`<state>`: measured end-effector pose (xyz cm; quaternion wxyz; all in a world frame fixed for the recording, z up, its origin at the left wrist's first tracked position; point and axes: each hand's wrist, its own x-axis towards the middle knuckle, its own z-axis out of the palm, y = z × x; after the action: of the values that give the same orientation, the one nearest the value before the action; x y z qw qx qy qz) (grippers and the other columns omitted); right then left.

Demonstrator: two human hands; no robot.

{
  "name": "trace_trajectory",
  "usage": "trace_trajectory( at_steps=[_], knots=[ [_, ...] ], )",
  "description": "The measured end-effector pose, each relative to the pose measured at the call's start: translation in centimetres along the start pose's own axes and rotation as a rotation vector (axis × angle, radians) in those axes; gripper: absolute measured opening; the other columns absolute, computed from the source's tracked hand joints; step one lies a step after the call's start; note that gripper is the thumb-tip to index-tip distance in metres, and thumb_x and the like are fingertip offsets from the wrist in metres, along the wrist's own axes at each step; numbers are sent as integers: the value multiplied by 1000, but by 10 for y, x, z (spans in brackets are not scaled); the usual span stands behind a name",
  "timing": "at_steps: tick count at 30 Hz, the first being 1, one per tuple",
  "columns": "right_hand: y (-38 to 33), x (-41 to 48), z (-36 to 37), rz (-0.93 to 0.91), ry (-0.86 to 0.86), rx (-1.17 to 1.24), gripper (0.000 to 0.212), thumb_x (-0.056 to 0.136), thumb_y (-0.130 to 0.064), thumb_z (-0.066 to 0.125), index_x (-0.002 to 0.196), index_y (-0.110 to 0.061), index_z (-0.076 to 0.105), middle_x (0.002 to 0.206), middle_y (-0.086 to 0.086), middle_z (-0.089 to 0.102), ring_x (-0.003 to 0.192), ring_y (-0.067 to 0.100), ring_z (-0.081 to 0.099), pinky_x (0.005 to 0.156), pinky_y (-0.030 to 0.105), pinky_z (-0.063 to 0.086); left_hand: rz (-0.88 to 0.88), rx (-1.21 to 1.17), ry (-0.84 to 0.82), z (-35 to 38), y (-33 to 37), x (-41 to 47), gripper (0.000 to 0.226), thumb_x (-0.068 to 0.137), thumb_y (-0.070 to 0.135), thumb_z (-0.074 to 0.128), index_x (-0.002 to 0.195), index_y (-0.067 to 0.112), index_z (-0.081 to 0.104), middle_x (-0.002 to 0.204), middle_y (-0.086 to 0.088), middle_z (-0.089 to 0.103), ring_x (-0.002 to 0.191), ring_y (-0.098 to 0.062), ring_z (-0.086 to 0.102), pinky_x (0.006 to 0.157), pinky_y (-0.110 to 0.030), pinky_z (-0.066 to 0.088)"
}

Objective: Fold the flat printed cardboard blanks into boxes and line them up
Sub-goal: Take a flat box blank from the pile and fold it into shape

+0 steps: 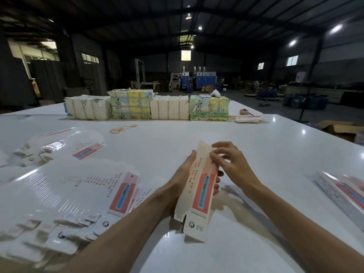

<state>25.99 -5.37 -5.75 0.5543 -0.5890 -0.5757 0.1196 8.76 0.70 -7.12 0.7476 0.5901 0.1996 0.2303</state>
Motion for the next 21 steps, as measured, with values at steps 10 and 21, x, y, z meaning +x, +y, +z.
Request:
trace_trajectory(
  at_steps=[10,21],
  knots=[
    [-12,-1,-18,131,-147,401,19,99,-13,66,95,-3,81,139,3,61,122,33,61,108,49,50,-69,37,-125,5,10,2,73,104,69,23,119,8,61,97,-12,71,76,-26,72,69,-36,61],
    [-16,-4,-6,112,-119,666,24,98,-20,64,107,1,71,127,10,65,111,28,66,95,35,55,-93,-71,-61,13,5,6,68,98,76,38,108,11,53,78,-6,58,60,-16,57,59,-28,53]
  ],
)
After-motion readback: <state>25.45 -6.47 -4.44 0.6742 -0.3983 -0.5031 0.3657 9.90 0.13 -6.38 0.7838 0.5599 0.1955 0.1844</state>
